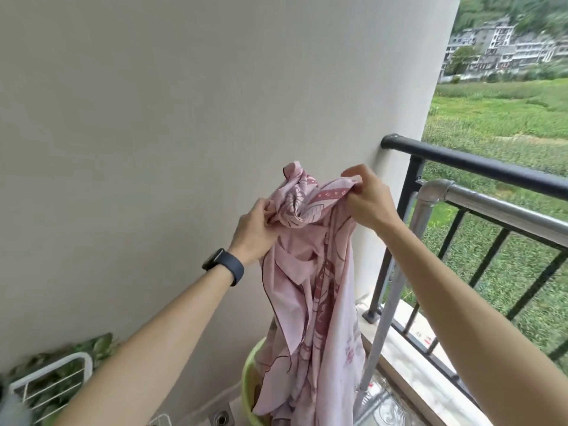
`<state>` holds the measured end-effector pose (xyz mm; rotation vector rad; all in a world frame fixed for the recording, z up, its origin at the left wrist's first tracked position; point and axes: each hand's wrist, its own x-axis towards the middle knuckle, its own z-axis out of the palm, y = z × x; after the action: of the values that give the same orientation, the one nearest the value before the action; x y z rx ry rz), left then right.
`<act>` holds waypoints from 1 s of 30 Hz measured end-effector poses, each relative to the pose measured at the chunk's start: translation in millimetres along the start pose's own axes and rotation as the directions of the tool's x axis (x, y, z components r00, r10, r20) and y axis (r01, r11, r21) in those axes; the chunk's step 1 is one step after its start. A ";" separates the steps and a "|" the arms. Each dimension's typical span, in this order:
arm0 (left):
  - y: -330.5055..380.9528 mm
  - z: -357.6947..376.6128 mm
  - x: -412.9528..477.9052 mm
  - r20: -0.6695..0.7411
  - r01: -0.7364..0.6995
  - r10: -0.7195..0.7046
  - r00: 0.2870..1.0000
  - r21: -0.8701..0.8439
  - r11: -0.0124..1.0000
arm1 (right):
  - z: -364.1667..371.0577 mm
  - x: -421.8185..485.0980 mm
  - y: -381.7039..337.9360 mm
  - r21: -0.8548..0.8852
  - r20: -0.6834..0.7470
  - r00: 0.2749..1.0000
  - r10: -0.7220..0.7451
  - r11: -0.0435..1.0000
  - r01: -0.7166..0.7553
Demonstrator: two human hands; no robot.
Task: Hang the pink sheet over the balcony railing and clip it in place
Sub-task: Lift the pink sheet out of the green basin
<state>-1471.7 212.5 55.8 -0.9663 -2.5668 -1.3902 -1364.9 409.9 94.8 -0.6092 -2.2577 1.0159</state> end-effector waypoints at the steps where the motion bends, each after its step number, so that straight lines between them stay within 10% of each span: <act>1: -4.5 -9.6 8.1 -0.086 0.005 -0.001 0.996 0.051 0.999 | -3.4 -0.3 7.3 -0.109 -0.032 0.999 -0.012 0.994 0.008; 9: 13.0 -107.6 80.3 -0.429 -0.063 0.171 0.887 0.255 0.965 | -14.0 25.5 -12.9 -0.472 -0.263 0.913 -0.313 0.867 0.162; 17: 43.3 -135.1 95.8 -0.291 -0.099 0.162 0.943 0.216 0.971 | -31.3 78.4 -68.7 -0.003 -0.428 0.903 -0.036 0.999 0.039; 22: 69.5 -111.5 98.2 -0.141 -0.227 0.206 0.968 -0.154 0.962 | -23.6 94.1 -104.0 0.539 -0.304 0.944 0.127 0.840 0.061; 26: 88.7 -75.6 102.1 0.082 -0.230 0.222 0.972 0.108 0.967 | -10.5 89.9 -129.7 0.714 -0.140 0.990 -0.031 0.689 0.123; 30: 101.8 -68.3 107.4 -0.116 -0.208 0.258 0.959 0.327 0.922 | -12.3 73.1 -122.7 0.708 -0.021 0.993 -0.117 0.699 0.097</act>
<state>-1516.8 252.8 207.1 -1.0213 -2.3641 -0.9240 -1430.0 386.5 220.4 -0.1151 -1.6733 1.6998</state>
